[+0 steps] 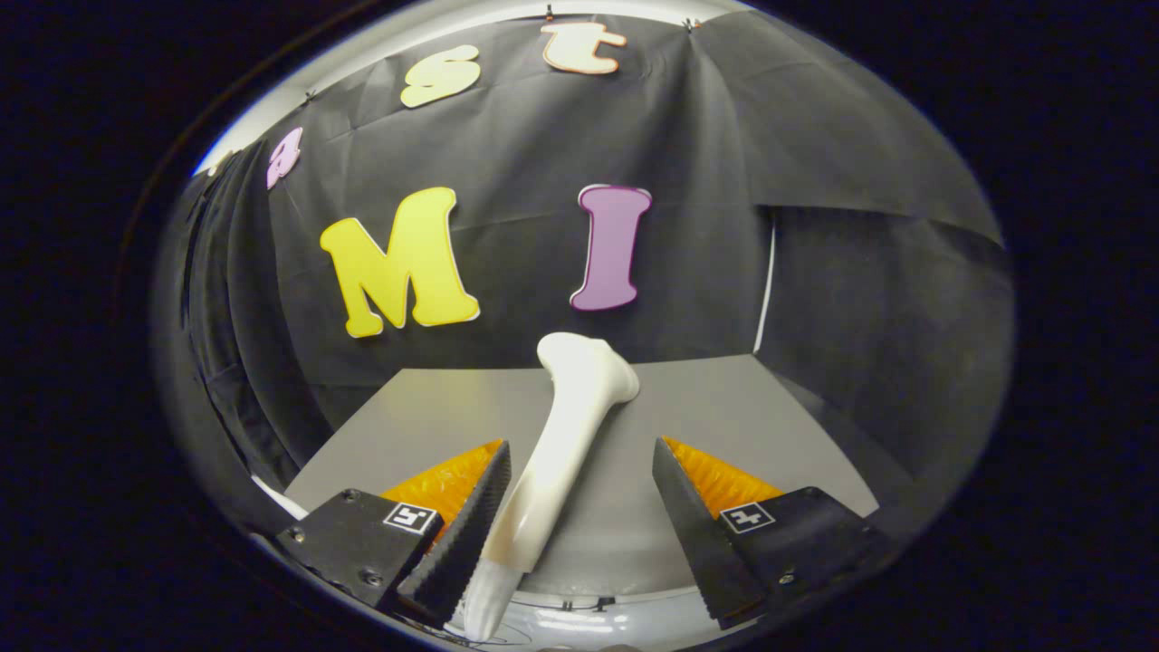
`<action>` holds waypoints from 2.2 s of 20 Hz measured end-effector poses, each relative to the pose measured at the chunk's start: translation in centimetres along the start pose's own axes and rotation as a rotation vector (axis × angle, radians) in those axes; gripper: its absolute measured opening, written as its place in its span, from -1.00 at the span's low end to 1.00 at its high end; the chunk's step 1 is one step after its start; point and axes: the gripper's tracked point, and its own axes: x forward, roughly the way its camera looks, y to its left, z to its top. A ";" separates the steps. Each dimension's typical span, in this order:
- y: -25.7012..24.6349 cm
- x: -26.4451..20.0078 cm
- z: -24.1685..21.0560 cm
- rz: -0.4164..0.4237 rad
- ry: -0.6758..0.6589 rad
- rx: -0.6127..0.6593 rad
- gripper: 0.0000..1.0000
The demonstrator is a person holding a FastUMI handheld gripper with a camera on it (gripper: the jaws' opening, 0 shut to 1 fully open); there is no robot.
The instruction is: Iron the clothes twice with a garment steamer, once on the left side and once on the right side.
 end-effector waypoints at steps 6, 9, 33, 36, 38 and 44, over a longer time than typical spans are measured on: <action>1.3 3.8 -1.3 0.073 0.123 0.027 0.89; 1.6 4.9 -2.1 0.086 0.182 0.061 0.69; 6.8 -4.4 2.4 0.067 -0.045 0.106 -0.26; 9.2 -7.6 3.1 0.054 -0.085 0.104 -0.26; 11.3 -9.6 3.4 0.050 -0.113 0.091 -0.26; 20.4 -14.9 5.2 0.086 -0.204 0.027 -0.26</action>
